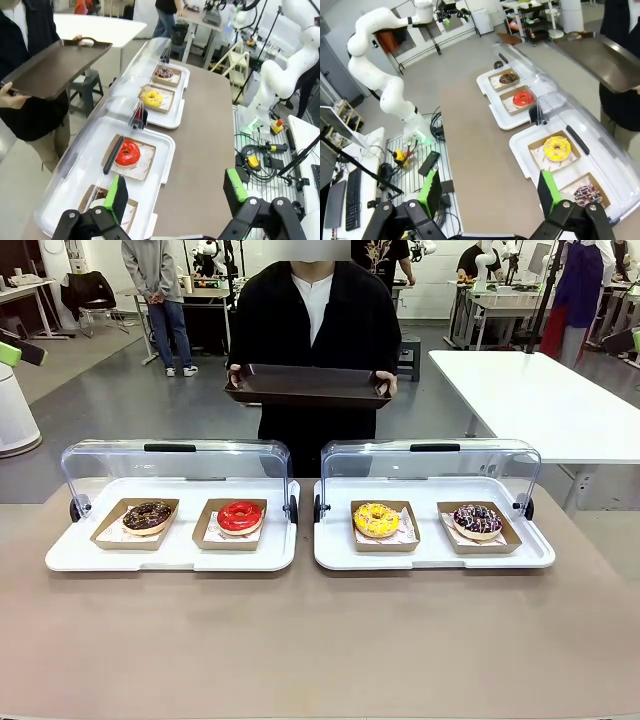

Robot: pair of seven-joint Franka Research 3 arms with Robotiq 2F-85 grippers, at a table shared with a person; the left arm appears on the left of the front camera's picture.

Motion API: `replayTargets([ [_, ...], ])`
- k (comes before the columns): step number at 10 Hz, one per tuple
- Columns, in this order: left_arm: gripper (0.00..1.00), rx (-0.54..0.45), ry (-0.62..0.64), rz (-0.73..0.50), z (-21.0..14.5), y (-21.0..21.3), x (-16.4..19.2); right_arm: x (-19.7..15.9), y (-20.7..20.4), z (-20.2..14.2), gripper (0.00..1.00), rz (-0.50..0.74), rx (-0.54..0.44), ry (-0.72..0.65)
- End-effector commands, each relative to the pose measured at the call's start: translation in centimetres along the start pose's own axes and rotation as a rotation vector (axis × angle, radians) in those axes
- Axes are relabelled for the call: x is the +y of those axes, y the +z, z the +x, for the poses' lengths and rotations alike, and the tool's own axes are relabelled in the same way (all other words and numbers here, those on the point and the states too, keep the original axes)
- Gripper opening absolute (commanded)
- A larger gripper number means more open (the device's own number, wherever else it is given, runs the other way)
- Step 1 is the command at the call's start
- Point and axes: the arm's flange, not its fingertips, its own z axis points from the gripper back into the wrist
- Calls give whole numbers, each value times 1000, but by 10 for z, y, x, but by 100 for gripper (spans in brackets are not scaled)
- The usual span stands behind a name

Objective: Provide the desired donut to the person.
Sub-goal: Pick up and lift the Paper togo box containing the Donut pointed at by the person.

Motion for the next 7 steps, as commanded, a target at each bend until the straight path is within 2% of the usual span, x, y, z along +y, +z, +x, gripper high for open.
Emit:
replayTargets([
  [1, 100, -41, -25, -29, 4, 11, 5, -9, 2, -3, 100, 25, -4, 40],
  [4, 100, -58, -12, -15, 10, 11, -1, -13, 5, -13, 100, 27, -21, 96],
  [7, 100, -38, -12, -22, 9, 13, -4, -17, 3, -18, 100, 8, 12, 97],
])
